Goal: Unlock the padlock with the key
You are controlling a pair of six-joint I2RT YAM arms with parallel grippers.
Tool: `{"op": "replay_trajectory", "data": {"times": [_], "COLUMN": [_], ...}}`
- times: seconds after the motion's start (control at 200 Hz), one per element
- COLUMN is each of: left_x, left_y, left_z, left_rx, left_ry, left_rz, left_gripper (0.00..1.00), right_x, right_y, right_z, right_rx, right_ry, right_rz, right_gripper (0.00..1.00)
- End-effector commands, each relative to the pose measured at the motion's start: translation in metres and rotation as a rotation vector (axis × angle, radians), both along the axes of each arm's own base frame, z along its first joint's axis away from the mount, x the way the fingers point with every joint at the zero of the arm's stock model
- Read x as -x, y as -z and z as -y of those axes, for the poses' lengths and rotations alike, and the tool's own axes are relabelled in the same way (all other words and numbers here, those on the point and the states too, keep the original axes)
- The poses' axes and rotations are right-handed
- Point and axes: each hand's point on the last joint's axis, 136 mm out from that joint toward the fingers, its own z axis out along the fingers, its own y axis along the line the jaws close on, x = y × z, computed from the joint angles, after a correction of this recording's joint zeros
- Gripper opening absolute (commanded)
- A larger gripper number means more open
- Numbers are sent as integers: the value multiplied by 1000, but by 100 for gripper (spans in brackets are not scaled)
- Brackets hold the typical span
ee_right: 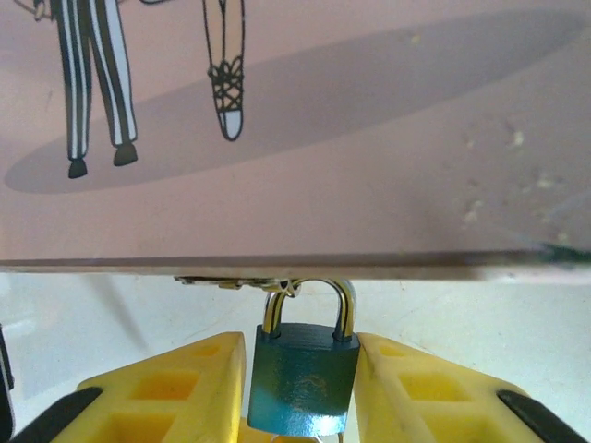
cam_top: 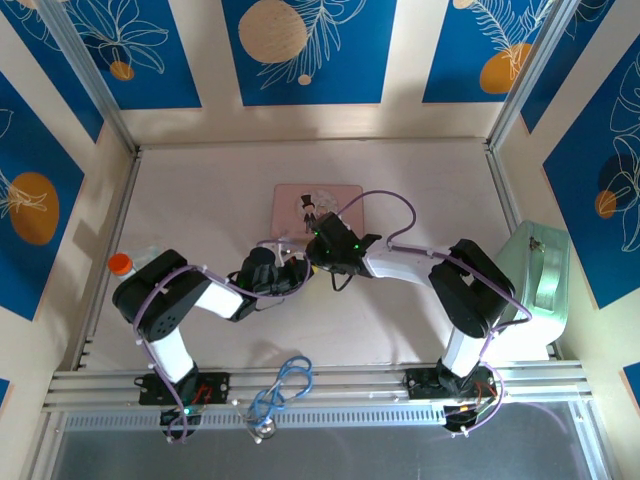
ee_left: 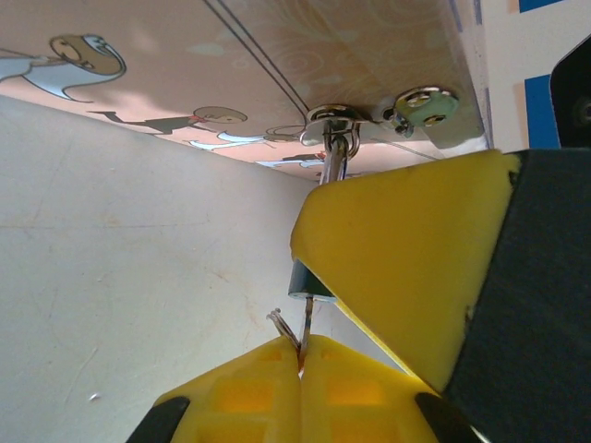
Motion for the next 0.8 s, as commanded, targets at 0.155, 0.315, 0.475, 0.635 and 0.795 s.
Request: {"op": "replay_trajectory", "data": {"times": [0.155,0.315,0.475,0.635,0.795], "left_x": [-9,-10,-8,-10,-9], "left_y": [-15,-11,-12,-18,-18], "left_z": [3,0,-21,-21,-12], "left_rx": [51,16,-123,-147,-122], "left_ry": [-13,-15,-55,-53,-26], "left_rz": [61,58,94,116,119], "left_gripper": [0,8,35,33,31], "right_x": [6,11,14,14,14], "right_y": [1,6,7,7,5], "right_z": [-2,0,3,-2,-5], "right_rx": [-12,-4,21,21,23], "right_ry": [7,9,18,6,3], "right_rz": [-10,-43,-93,-112,-129], "right_gripper": [23,13,7,5,3]}}
